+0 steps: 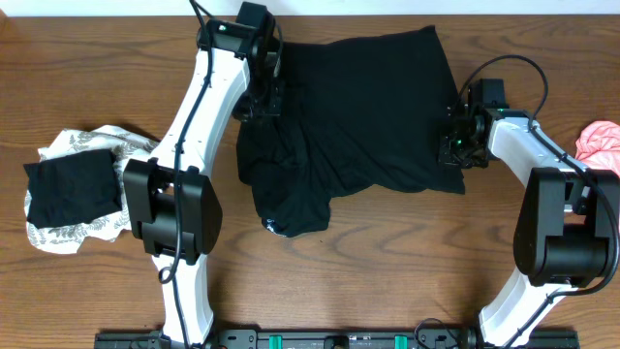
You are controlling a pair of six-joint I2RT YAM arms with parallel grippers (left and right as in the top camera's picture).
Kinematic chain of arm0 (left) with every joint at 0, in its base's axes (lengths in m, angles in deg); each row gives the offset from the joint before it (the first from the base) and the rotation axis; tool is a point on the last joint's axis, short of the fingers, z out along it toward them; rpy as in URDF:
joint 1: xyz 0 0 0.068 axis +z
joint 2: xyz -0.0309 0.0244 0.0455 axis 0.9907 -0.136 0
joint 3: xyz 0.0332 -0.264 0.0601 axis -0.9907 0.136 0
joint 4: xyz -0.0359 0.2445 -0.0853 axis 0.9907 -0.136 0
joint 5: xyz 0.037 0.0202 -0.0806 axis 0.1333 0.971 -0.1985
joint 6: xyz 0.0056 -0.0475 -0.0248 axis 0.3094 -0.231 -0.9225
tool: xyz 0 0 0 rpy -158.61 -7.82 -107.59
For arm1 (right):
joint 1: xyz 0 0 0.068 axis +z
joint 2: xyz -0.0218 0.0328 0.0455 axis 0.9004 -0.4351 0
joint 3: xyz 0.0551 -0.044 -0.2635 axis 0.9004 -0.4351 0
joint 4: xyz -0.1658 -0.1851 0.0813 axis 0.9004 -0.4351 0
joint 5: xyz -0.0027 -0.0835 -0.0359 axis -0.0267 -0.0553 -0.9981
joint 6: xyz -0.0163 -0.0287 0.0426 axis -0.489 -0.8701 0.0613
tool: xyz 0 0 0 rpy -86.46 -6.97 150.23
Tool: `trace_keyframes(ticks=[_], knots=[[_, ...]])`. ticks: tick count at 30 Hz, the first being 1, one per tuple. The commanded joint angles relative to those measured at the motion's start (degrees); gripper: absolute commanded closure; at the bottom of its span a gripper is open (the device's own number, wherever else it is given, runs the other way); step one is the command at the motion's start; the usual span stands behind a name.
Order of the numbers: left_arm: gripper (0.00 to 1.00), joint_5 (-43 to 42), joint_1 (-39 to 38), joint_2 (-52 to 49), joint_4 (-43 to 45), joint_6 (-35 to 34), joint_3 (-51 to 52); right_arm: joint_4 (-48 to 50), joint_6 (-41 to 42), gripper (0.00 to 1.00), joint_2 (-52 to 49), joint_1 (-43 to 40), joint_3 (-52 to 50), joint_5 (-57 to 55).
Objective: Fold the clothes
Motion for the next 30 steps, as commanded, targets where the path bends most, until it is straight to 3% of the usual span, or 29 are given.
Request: trace_keyframes(ticks=[1, 6, 10, 13, 16, 19, 24, 30], knots=[[0.82, 5.6, -2.0, 4.6, -4.8, -3.6, 0.2, -0.3, 0.4, 0.90, 0.7, 0.0, 0.4, 0.6], [0.80, 19.1, -5.4, 12.3, -12.3, -9.2, 1.6, -0.6, 0.4, 0.90, 0.7, -0.1, 0.4, 1.2], [0.73, 18.3, -5.5, 17.2, -8.5, -9.7, 8.2, -0.9, 0.4, 0.90, 0.7, -0.1, 0.4, 1.2], [0.72, 13.4, -4.7, 18.6, -0.9, -8.1, 16.8, -1.0, 0.4, 0.90, 0.7, -0.1, 0.4, 1.2], [0.70, 5.9, -4.7, 18.5, 12.5, -0.9, 27.3, -1.1, 0.4, 0.90, 0.7, -0.1, 0.4, 1.2], [0.62, 4.0, -4.9, 18.5, 24.2, 1.9, 34.4, -1.1, 0.4, 0.89, 0.7, -0.1, 0.4, 1.2], [0.43, 4.1, -4.7, 18.5, 39.1, 5.8, 39.1, -0.7, 0.4, 0.89, 0.7, -0.1, 0.4, 1.2], [0.38, 4.1, -3.7, 15.1, 49.0, 7.4, 39.4, -0.5, 0.4, 0.89, 0.7, -0.1, 0.4, 1.2]])
